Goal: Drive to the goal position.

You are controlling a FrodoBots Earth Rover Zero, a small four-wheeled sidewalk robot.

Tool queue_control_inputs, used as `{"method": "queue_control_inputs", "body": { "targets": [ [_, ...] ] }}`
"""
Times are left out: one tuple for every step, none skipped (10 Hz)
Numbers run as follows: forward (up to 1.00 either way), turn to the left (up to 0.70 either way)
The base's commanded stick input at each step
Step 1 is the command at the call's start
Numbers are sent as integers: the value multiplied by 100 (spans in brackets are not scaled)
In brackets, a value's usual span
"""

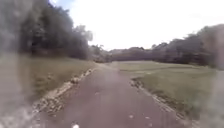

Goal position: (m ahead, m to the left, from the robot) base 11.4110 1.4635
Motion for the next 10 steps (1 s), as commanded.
{"method": "queue_control_inputs", "body": {
  "targets": [
    [100, 0],
    [100, 0],
    [100, 0],
    [100, 0],
    [100, 0],
    [100, 0],
    [100, 0],
    [100, 0],
    [100, 0],
    [100, 0]
  ]
}}
